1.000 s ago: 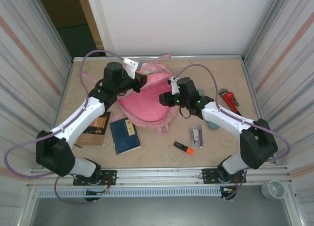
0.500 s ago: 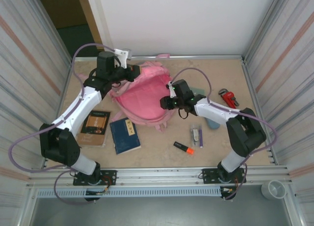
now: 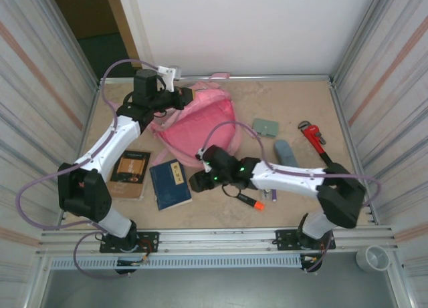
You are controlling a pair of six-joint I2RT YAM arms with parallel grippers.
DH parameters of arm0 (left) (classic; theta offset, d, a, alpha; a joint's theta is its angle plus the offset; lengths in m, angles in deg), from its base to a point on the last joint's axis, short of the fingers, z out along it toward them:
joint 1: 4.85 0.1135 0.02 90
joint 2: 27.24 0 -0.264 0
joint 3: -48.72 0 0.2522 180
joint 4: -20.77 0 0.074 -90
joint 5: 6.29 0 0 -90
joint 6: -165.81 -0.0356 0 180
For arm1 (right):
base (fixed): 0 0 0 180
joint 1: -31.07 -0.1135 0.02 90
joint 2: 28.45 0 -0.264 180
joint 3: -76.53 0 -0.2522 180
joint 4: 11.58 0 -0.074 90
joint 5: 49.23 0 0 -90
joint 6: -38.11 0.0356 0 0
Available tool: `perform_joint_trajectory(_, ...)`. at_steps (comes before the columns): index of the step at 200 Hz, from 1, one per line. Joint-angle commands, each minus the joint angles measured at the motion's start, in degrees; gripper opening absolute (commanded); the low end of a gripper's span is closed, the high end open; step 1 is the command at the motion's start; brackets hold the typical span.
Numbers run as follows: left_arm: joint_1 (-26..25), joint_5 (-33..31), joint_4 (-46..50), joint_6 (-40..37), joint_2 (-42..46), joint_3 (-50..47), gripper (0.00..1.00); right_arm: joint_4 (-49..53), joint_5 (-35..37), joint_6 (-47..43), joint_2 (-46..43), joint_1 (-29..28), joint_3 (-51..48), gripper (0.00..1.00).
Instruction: Pack the student bag
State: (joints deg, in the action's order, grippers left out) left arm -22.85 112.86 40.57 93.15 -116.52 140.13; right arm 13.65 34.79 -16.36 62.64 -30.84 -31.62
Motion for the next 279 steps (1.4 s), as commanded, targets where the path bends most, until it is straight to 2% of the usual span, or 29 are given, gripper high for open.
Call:
perform_joint_trajectory(1, -0.1, -0.1, -2.5, -1.4, 1.8, 0.6, 0.00, 2.0, 2.8, 7.5, 5.6, -1.1, 4.9, 0.60)
perform_joint_trajectory(42, -0.1, -0.2, -2.9, -1.6, 2.8, -0.3, 0.00, 1.8, 0.7, 9.9, 15.0, -1.6, 10.3, 0.61)
perform_joint_trajectory(62, -0.1, -0.3, -3.0, -1.8, 3.1, -0.5, 0.00, 3.1, 1.1, 10.3, 17.7, -1.5, 12.4, 0.61)
perform_joint_trajectory(106, 0.0, 0.1, -3.4, -1.4, 3.2, -1.4, 0.00, 2.6, -3.1, 11.8, 23.5, -1.1, 15.0, 0.60)
perform_joint_trajectory(127, 0.0, 0.4, -3.4, -1.4, 3.1, -1.5, 0.00, 4.2, -1.7, 12.3, 25.1, -1.3, 15.9, 0.52)
perform_joint_trajectory(164, 0.4, 0.5, -3.4, -1.0, 3.6, -2.1, 0.00, 2.5, 0.2, 11.9, 23.6, -0.9, 14.0, 0.23)
perform_joint_trajectory(201, 0.4, 0.2, -2.8, -1.7, 3.8, -2.3, 0.00, -1.4, 0.0, 9.4, 18.9, -0.4, 11.7, 0.00)
perform_joint_trajectory(220, 0.5, -0.3, -2.6, -2.0, 3.8, -2.4, 0.00, -4.3, -2.7, 8.6, 15.7, 0.3, 9.1, 0.00)
perform_joint_trajectory(249, 0.4, -0.4, -2.2, -2.5, 3.8, -2.5, 0.00, -3.5, -7.0, 5.3, 10.6, 1.9, 5.2, 0.00)
perform_joint_trajectory(279, 0.4, -0.1, -2.1, -2.6, 3.7, -2.6, 0.00, 2.6, -10.4, 1.4, 7.7, 2.8, 4.9, 0.00)
